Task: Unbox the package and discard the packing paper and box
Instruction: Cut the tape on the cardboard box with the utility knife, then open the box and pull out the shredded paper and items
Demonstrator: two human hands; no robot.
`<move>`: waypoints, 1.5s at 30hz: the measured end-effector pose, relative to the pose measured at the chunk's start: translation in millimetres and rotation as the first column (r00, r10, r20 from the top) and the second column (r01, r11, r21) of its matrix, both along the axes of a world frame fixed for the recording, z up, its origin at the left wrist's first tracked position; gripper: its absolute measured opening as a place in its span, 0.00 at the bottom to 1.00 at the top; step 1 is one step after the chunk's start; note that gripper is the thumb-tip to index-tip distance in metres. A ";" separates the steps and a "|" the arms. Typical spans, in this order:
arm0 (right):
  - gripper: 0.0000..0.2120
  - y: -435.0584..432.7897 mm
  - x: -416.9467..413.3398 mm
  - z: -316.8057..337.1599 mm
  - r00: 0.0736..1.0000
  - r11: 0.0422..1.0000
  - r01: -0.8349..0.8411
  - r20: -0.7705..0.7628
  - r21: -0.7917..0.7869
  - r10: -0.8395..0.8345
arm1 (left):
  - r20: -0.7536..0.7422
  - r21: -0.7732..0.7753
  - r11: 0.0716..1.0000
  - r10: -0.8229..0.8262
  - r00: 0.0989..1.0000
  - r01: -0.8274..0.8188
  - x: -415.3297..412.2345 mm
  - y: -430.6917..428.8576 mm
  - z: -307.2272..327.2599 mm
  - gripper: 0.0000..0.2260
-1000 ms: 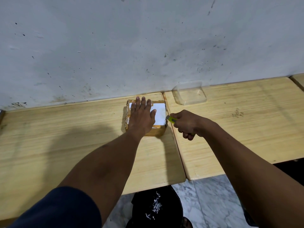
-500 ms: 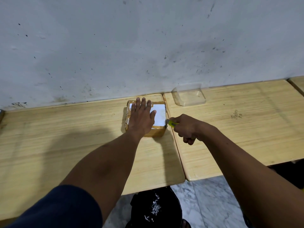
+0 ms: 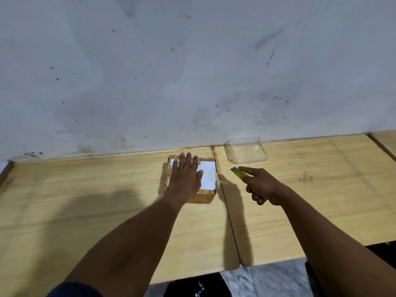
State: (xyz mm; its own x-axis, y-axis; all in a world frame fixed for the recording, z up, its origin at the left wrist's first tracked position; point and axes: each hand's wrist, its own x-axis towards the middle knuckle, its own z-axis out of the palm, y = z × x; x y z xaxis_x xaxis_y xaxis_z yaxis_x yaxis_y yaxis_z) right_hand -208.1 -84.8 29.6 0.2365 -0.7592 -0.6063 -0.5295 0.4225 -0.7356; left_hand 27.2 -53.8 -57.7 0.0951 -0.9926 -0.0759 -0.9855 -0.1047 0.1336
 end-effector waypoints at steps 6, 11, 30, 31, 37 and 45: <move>0.27 2.5 3.4 -44.2 0.994 0.994 0.109 0.010 -0.012 -0.109 | -0.103 -0.015 0.996 0.088 0.991 -0.090 -24.9 12.7 -0.9 0.26; 0.24 8.6 4.1 -56.2 0.964 0.970 0.244 0.109 0.001 -0.243 | -0.163 0.008 0.994 0.108 0.981 -0.108 -25.9 13.9 -3.6 0.26; 0.13 9.1 -29.0 -106.1 0.819 0.979 0.033 -0.556 -0.200 -0.141 | -0.176 0.097 0.994 0.074 0.982 -0.057 -27.4 15.3 5.3 0.57; 0.15 8.8 -27.2 -105.5 0.781 0.981 0.011 -0.611 -0.193 -0.129 | -0.173 0.103 0.994 0.056 0.983 -0.039 -26.6 15.8 6.1 0.56; 0.20 -9.3 18.2 -85.6 0.953 0.863 0.006 -0.258 -0.506 -0.158 | -0.092 0.082 0.963 -0.248 0.964 0.256 -10.9 31.6 8.9 0.52; 0.21 12.6 77.5 -73.0 0.938 0.760 -0.345 -0.180 -0.550 0.295 | -0.087 0.002 0.960 -0.277 0.957 0.278 74.6 59.9 0.3 0.52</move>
